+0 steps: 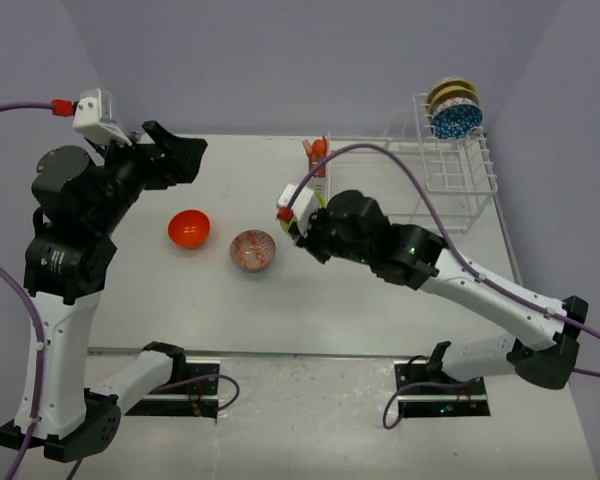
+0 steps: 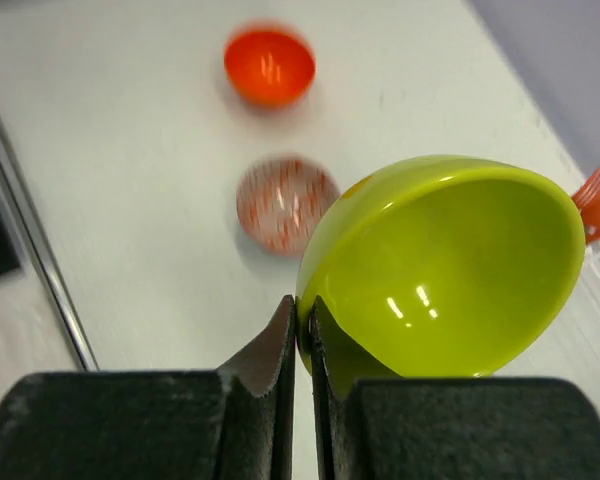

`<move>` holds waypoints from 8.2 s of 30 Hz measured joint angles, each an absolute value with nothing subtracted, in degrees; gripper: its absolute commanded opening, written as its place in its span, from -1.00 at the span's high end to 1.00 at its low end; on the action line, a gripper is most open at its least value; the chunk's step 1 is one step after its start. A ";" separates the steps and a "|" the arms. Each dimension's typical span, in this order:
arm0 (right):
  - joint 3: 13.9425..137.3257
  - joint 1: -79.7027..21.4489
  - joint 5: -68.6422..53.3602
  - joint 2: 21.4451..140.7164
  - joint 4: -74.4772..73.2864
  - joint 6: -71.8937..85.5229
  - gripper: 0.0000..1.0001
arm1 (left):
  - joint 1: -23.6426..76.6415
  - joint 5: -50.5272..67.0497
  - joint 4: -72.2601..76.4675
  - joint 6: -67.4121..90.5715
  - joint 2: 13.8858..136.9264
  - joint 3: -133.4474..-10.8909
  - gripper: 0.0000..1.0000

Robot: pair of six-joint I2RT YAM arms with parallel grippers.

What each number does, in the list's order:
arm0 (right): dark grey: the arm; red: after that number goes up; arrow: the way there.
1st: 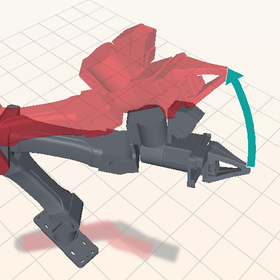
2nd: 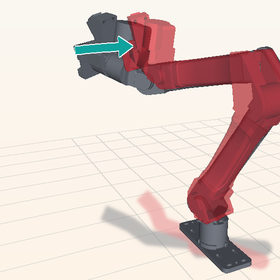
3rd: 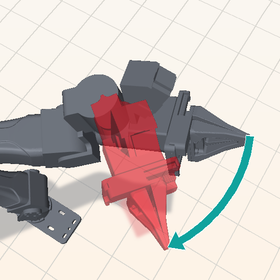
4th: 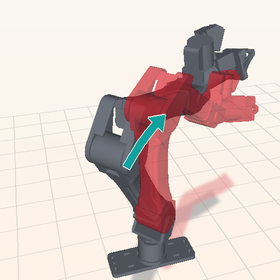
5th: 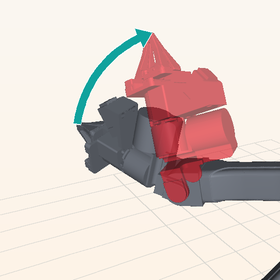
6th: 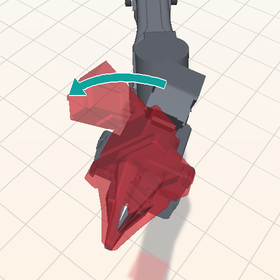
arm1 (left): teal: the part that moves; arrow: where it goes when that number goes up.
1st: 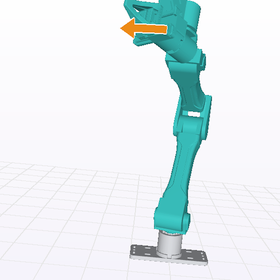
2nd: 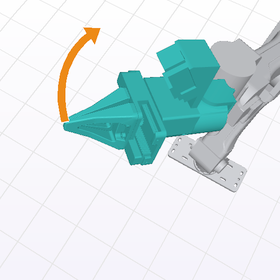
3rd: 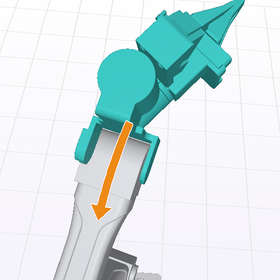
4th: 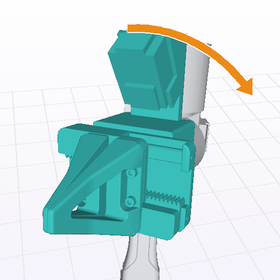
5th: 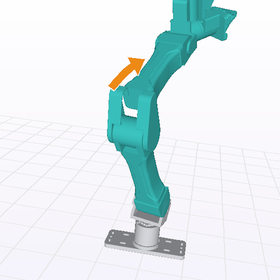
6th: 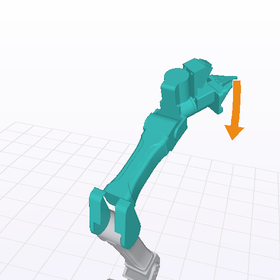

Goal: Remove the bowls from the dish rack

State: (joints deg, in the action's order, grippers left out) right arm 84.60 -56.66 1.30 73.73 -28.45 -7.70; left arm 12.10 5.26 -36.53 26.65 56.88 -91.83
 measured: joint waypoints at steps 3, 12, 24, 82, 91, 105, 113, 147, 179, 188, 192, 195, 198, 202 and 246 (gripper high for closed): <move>76.34 -62.30 6.44 73.91 -32.93 -16.21 1.00 | 12.10 7.49 -39.55 27.00 57.12 -92.90 -1.00; 74.19 -71.66 4.91 73.93 -36.62 -31.75 1.00 | 12.10 22.94 -43.59 27.75 54.13 -76.42 -1.00; 93.32 -72.82 4.12 86.80 -44.29 -36.34 1.00 | 12.16 34.11 -40.40 30.87 50.87 -65.39 -0.94; 56.40 -69.63 15.22 44.21 -21.71 -11.99 -0.97 | -2.55 -9.02 -32.14 32.60 77.12 -65.98 1.00; 48.73 -69.63 15.75 28.49 -20.97 -2.83 -0.98 | -8.29 -7.07 -26.55 33.58 81.89 -61.80 1.00; 48.21 -69.63 12.69 28.58 -20.51 -2.13 -0.98 | -8.60 -8.69 -22.74 34.94 82.48 -54.24 1.00; 47.72 -69.63 10.31 28.08 -20.34 -2.15 -0.98 | -8.60 -8.27 -20.73 34.94 82.63 -52.88 1.00; 45.63 -69.63 9.32 26.55 -18.83 -2.20 -0.98 | -7.88 -8.54 -20.49 34.79 84.31 -52.60 0.22; 48.56 7.66 -7.03 56.60 16.99 71.48 -0.67 | -1.28 -2.24 -32.34 22.85 33.43 -47.75 -1.00; 49.08 7.68 -3.84 74.85 30.63 82.02 -0.49 | 2.90 -2.24 -32.27 22.90 31.27 -46.04 -1.00; 52.60 7.66 -2.35 76.73 32.29 81.49 -0.47 | 4.19 -2.39 -32.32 22.90 31.92 -46.04 -1.00; 53.10 7.66 -0.99 76.88 34.39 80.79 -0.47 | 4.49 -2.59 -32.34 22.90 32.45 -46.04 -1.00; 53.12 7.66 0.34 76.88 35.14 79.50 -0.47 | 4.56 -2.79 -32.34 22.90 32.56 -46.04 -1.00; 53.58 7.66 1.06 76.88 35.00 78.24 -0.44 | 4.56 -2.81 -32.32 22.90 32.88 -46.04 -1.00; 81.49 5.43 11.20 91.37 4.43 74.35 0.10 | 5.02 -6.31 -32.71 23.38 33.36 -46.04 -1.00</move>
